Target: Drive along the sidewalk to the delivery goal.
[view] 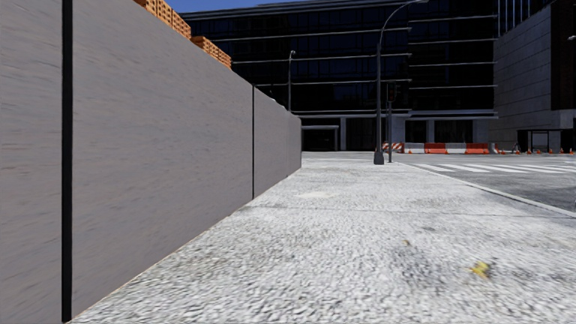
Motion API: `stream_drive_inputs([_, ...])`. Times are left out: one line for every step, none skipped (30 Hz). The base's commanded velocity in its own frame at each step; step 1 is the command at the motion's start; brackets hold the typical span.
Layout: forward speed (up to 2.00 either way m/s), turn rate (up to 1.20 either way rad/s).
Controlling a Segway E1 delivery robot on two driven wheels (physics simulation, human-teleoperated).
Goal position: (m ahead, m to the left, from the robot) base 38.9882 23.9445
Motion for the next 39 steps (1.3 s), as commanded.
stream_drive_inputs([2.00,-0.39])
stream_drive_inputs([2.00,-0.39])
stream_drive_inputs([2.00,-0.39])
stream_drive_inputs([2.00,-0.39])
stream_drive_inputs([2.00,-0.39])
stream_drive_inputs([2.00,-0.39])
stream_drive_inputs([2.00,-0.39])
stream_drive_inputs([2.00,-0.39])
stream_drive_inputs([2.00,-0.39])
stream_drive_inputs([2.00,-0.39])
stream_drive_inputs([2.00,-0.39])
stream_drive_inputs([2.00,-0.39])
stream_drive_inputs([2.00,-0.39])
stream_drive_inputs([2.00,-0.39])
stream_drive_inputs([2.00,-0.39])
stream_drive_inputs([2.00,-0.39])
stream_drive_inputs([2.00,-0.39])
stream_drive_inputs([2.00,-0.39])
stream_drive_inputs([2.00,0.00])
stream_drive_inputs([2.00,0.00])
stream_drive_inputs([2.00,0.00])
stream_drive_inputs([2.00,0.00])
stream_drive_inputs([2.00,0.00])
stream_drive_inputs([2.00,0.00])
stream_drive_inputs([2.00,0.00])
stream_drive_inputs([2.00,0.00])
stream_drive_inputs([2.00,0.00])
stream_drive_inputs([2.00,0.00])
stream_drive_inputs([2.00,0.00])
stream_drive_inputs([2.00,0.00])
stream_drive_inputs([2.00,0.00])
stream_drive_inputs([2.00,0.00])
stream_drive_inputs([2.00,0.00])
stream_drive_inputs([2.00,0.00])
stream_drive_inputs([2.00,0.00])
stream_drive_inputs([2.00,0.00])
stream_drive_inputs([2.00,0.00])
stream_drive_inputs([2.00,0.00])
stream_drive_inputs([2.00,0.00])
